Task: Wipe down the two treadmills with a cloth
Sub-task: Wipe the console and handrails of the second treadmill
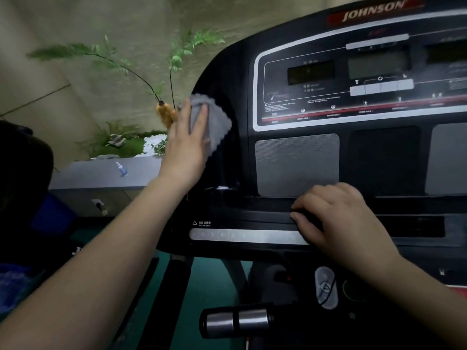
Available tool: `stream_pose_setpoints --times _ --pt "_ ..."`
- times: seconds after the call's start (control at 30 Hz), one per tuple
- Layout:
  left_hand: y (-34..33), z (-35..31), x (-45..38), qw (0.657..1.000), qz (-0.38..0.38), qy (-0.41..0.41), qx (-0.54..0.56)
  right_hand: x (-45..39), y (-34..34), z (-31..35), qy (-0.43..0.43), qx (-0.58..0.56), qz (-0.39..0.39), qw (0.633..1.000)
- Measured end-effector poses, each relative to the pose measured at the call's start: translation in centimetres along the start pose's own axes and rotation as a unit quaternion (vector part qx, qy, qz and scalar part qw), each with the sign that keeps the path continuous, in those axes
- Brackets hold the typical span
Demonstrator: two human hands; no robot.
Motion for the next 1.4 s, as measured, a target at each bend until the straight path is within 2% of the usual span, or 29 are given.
stream_pose_setpoints --times 0.23,0.33,0.47,0.57,0.7,0.8,0.9,1.07,1.27,1.4 --pt "0.8 -2.7 -9.7 0.994 -0.041 0.003 0.098 0.1 -0.1 -0.1 -0.005 0.007 0.01 1.0" --pt "0.6 -4.9 -7.9 0.992 -0.057 -0.013 0.108 0.1 -0.2 -0.1 -0.008 0.005 0.015 1.0" --pt "-0.1 -7.8 -1.6 0.976 -0.067 -0.004 0.207 0.1 -0.2 -0.2 -0.01 0.004 0.018 1.0" --pt "-0.4 -7.8 -2.9 0.984 -0.058 0.015 0.169 0.1 -0.3 -0.2 -0.005 0.006 0.02 1.0" --pt "0.4 -7.9 -9.4 0.996 -0.045 -0.005 0.078 0.1 -0.3 -0.2 -0.007 0.007 0.018 1.0" --pt "0.7 -7.8 -12.8 0.998 -0.033 -0.009 0.059 0.1 -0.2 -0.3 -0.005 0.003 0.016 1.0" --pt "0.6 -6.9 -13.5 0.997 -0.043 0.02 0.055 0.1 -0.1 -0.3 -0.005 0.001 0.021 1.0" --pt "0.5 -1.6 -7.7 0.989 -0.052 0.108 0.083 0.1 0.0 -0.3 -0.005 -0.003 0.014 1.0" --pt "0.6 0.8 5.6 0.981 -0.005 0.15 0.123 0.0 -0.1 -0.2 -0.01 0.001 0.015 1.0" --pt "2.1 1.5 9.7 0.977 0.025 0.169 0.129 0.0 -0.2 -0.1 -0.008 0.008 0.018 1.0"
Point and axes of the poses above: each hand's wrist, its own x-axis away from the middle knuckle, its own y-axis out of the back of the hand, z = x × y, the point moved 6 cm from there along -x, towards the middle knuckle, and after that the axes turned 10 degrees about -z, right-handed, at the moved point
